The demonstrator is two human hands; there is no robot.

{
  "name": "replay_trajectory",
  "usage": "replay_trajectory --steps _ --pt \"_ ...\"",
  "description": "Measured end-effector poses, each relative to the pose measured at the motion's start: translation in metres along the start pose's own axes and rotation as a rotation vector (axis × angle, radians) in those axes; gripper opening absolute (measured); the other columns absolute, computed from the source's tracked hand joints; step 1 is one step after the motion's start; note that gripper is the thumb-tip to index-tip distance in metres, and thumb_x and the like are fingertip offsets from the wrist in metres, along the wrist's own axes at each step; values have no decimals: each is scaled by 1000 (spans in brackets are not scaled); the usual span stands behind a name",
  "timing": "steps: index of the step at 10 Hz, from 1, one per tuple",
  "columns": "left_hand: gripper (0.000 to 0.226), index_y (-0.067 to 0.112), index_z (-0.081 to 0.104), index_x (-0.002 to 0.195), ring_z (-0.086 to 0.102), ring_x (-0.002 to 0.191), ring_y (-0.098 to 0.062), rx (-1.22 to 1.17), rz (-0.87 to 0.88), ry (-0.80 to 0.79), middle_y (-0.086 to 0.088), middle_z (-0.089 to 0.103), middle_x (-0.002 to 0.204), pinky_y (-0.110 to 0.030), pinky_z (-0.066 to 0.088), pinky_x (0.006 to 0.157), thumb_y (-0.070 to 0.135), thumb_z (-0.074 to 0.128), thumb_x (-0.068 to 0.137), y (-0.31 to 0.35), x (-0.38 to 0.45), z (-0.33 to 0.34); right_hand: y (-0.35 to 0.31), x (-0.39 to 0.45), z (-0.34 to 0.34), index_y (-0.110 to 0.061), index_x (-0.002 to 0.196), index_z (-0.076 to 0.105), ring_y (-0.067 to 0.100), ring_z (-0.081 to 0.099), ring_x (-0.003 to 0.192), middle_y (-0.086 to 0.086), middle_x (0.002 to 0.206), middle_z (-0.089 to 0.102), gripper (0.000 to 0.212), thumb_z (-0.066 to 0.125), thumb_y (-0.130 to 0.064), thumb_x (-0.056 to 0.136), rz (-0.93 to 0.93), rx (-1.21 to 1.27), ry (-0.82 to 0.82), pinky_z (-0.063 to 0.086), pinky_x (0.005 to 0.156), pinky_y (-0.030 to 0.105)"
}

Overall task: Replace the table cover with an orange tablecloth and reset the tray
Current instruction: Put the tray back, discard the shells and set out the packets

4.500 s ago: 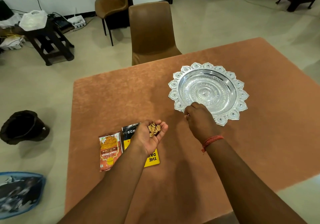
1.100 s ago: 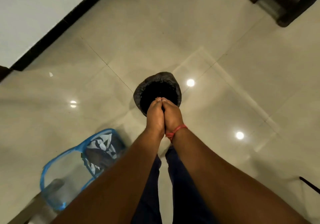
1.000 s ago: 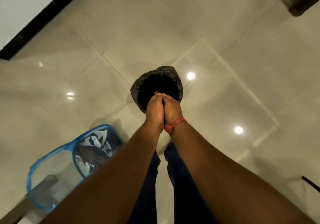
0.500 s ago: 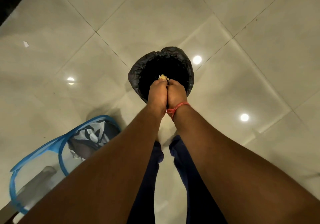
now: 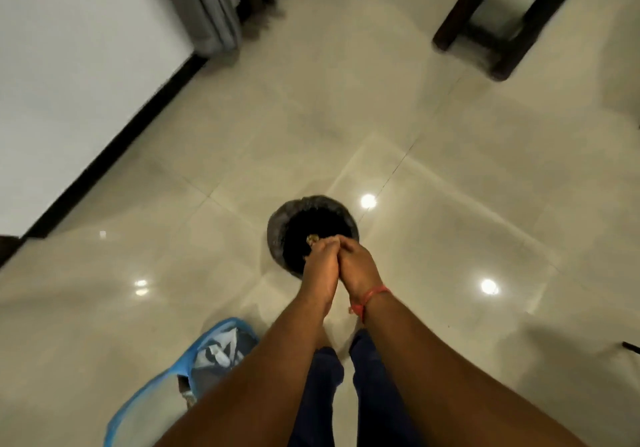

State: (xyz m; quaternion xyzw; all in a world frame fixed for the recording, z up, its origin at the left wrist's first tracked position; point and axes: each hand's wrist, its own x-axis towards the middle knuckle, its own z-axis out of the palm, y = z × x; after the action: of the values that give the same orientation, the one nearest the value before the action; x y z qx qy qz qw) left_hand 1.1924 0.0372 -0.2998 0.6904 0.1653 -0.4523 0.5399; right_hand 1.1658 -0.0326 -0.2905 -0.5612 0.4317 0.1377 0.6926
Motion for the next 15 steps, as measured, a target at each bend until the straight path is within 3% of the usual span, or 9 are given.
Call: replay_trajectory --steps 1,2,3,5,7,9,11,12,15 --pt "38 17 59 128 56 113 -18 102 53 -74 2 60 121 -41 46 102 34 45 98 33 -60 23 -13 -54 -28 -18 104 73 18 71 97 3 99 76 29 47 -9 94 -57 37 69 55 95 39" --pt "34 27 66 111 64 105 -13 243 104 -167 5 69 106 -38 52 96 44 45 90 42 -106 60 -31 -112 -69 -17 101 73 17 71 97 2 98 75 27 48 -10 95 -94 68 187 57 85 34" --pt "38 33 66 110 62 108 -8 373 193 -331 9 69 110 -39 52 98 52 45 84 53 -147 106 -37 -183 -113 -20 97 74 9 70 92 -7 92 75 29 47 -9 96 -141 159 301 54 75 27" --pt "36 30 62 121 59 115 -8 639 367 -637 9 64 123 -39 48 103 48 44 95 50 -250 203 -16 -303 -203 -26 103 72 4 66 100 -12 100 74 24 50 -17 98 -280 273 581 52 89 28" --pt "64 20 29 154 26 147 -18 1281 929 -697 -1 29 160 -36 20 120 56 36 100 5 -338 278 74 -420 -292 -21 141 54 13 48 133 -7 143 53 44 54 -35 100 -297 -26 846 34 111 26" --pt "77 28 5 157 3 152 -26 1771 1412 -607 -2 -3 166 -53 9 120 70 15 93 -91 -434 331 210 -556 -349 -18 150 40 20 28 148 6 160 33 57 53 -40 99 -131 -239 1099 21 120 30" --pt "101 31 -5 156 -10 152 -27 1901 1826 -743 -2 -14 165 -60 -2 118 78 -22 68 -189 -529 369 321 -650 -345 -32 156 22 26 9 153 -1 167 10 68 43 -57 96 99 -269 1293 18 121 49" --pt "96 30 5 157 -1 152 -31 1902 1941 -812 -6 -4 166 -64 4 116 79 -16 77 -225 -557 387 365 -686 -332 -32 157 17 26 5 154 -1 167 5 70 39 -60 96 201 -220 1372 15 121 52" --pt "90 32 -2 156 -6 152 -31 1920 2092 -1210 -4 -10 165 -60 0 117 79 -10 80 -346 -603 387 474 -751 -242 -31 156 18 25 6 154 -1 167 4 71 38 -63 96 518 77 1525 15 120 53"
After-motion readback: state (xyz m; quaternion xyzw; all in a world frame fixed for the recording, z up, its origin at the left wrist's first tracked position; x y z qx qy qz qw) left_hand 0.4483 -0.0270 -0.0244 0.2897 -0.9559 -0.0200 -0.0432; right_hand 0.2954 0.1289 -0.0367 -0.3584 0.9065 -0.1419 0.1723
